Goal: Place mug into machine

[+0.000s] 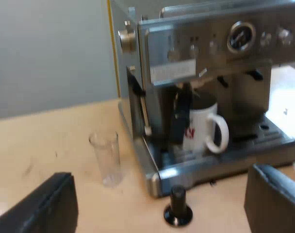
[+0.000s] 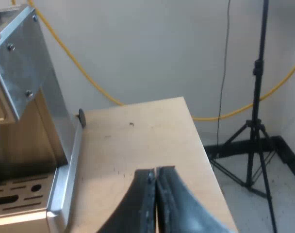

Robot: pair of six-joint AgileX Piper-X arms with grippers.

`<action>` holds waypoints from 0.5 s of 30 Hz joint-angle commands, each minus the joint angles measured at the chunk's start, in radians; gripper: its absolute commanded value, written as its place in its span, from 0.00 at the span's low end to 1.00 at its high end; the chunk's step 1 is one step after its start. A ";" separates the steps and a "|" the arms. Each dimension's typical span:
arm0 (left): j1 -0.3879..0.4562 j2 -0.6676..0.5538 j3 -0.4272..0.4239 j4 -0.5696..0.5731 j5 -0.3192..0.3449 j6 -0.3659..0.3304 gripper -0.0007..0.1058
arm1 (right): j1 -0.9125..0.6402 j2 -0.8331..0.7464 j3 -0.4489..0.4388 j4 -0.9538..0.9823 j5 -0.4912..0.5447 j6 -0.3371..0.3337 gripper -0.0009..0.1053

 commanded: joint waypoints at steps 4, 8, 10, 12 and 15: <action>0.001 -0.142 -0.002 0.051 -0.001 -0.013 0.68 | -0.003 -0.047 0.018 0.083 0.001 0.021 0.01; 0.001 -0.142 -0.002 0.054 -0.004 -0.013 0.68 | -0.003 -0.047 0.030 0.088 -0.005 0.019 0.01; 0.001 -0.142 0.005 0.054 -0.006 -0.013 0.68 | -0.003 -0.047 0.030 0.079 -0.005 0.016 0.01; 0.001 -0.140 0.033 0.047 -0.008 -0.013 0.68 | -0.003 -0.047 0.034 0.064 -0.005 0.016 0.01; 0.001 -0.140 0.080 0.039 -0.008 -0.013 0.68 | -0.003 -0.047 0.051 0.035 -0.005 0.016 0.01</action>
